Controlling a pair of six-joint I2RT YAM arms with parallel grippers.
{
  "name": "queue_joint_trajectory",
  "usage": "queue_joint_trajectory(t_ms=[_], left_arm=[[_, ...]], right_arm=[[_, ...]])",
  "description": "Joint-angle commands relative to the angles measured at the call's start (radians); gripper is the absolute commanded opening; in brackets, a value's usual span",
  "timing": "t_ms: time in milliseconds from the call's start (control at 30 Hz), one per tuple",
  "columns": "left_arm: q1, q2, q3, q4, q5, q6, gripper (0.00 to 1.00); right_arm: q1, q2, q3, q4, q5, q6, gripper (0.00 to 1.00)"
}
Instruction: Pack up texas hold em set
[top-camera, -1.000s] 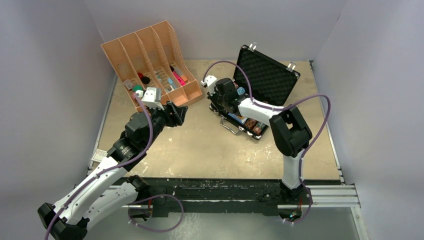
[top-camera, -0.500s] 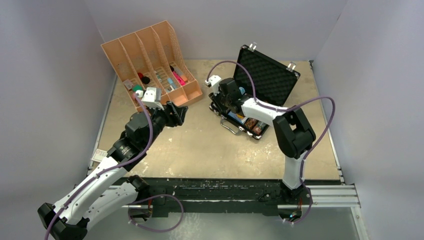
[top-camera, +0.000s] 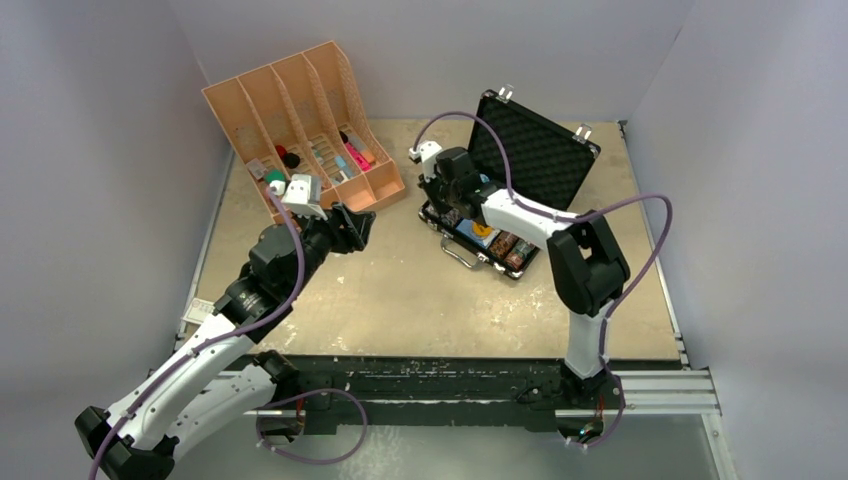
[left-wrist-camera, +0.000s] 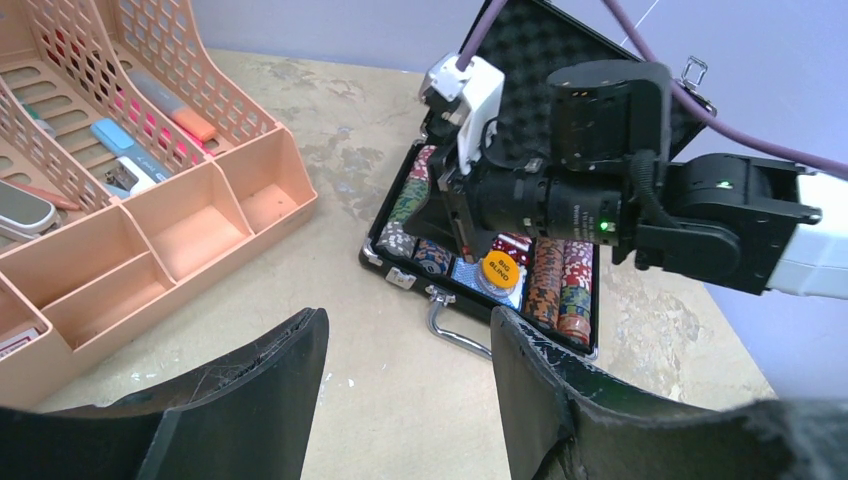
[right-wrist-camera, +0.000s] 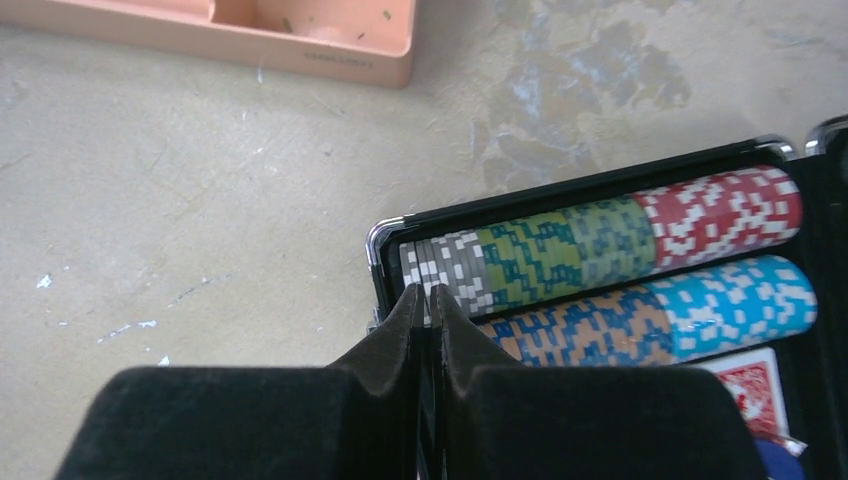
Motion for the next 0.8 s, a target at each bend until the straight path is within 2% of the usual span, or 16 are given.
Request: queue_joint_trajectory(t_ms=[0, 200, 333, 533, 633, 733, 767], left_arm=[[0.0, 0.001, -0.004, 0.048, -0.002, -0.013, 0.6], [0.001, 0.006, -0.001, 0.048, 0.0, -0.015, 0.6], [0.001, 0.006, -0.001, 0.048, 0.0, -0.016, 0.6], [0.0, 0.005, 0.009, 0.038, -0.007, -0.027, 0.6], [0.001, 0.001, 0.02, 0.015, -0.025, -0.036, 0.6], [0.0, 0.0, 0.037, -0.014, -0.047, -0.046, 0.62], [0.001, -0.001, 0.043, -0.023, -0.049, -0.048, 0.62]], right_arm=[[-0.002, 0.041, 0.05, -0.021, -0.042, 0.038, 0.06], [-0.002, 0.085, 0.068, -0.05, -0.008, 0.058, 0.05], [-0.003, 0.049, 0.064, -0.056, 0.016, 0.078, 0.07], [-0.012, -0.078, 0.074, -0.063, 0.043, 0.134, 0.28], [-0.026, -0.147, 0.071, -0.086, 0.074, 0.152, 0.34], [-0.04, -0.221, 0.063, -0.116, 0.159, 0.149, 0.41], [-0.044, -0.244, 0.062, -0.125, 0.204, 0.143, 0.46]])
